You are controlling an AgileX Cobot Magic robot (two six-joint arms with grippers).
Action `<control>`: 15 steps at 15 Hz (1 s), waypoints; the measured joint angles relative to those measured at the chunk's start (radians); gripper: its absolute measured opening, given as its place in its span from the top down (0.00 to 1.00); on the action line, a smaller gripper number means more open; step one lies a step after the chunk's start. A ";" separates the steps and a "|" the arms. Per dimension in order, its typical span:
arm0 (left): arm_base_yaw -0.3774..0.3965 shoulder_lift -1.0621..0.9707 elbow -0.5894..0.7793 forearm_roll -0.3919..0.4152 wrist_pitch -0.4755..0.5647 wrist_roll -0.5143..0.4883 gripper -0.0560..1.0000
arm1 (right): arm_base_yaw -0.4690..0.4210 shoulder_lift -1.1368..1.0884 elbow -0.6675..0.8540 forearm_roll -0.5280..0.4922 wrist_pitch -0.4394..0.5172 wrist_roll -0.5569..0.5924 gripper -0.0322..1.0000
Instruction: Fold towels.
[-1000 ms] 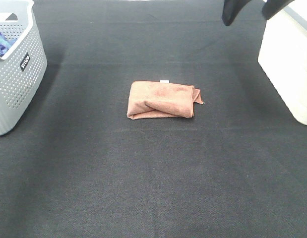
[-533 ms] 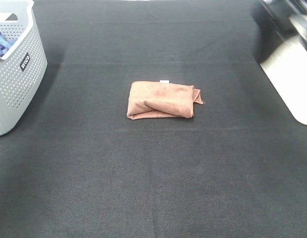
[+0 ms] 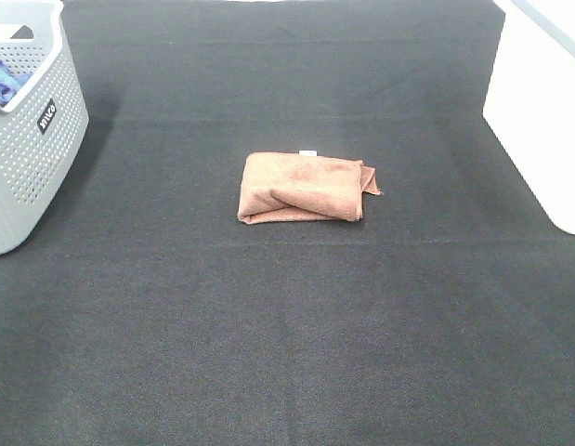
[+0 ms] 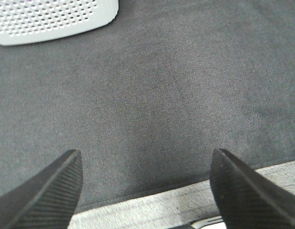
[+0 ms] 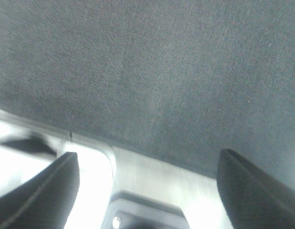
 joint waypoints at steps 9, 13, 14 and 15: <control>0.000 -0.036 0.092 -0.139 -0.157 0.232 0.27 | 0.000 -0.490 0.099 0.134 -0.100 -0.285 0.24; 0.000 -0.036 0.092 -0.139 -0.160 0.232 0.27 | 0.000 -0.491 0.099 0.136 -0.100 -0.291 0.24; 0.000 -0.036 0.092 -0.139 -0.160 0.232 0.27 | 0.000 -0.491 0.099 0.136 -0.100 -0.291 0.24; 0.000 -0.036 0.092 -0.139 -0.160 0.232 0.27 | 0.000 -0.491 0.099 0.136 -0.100 -0.291 0.24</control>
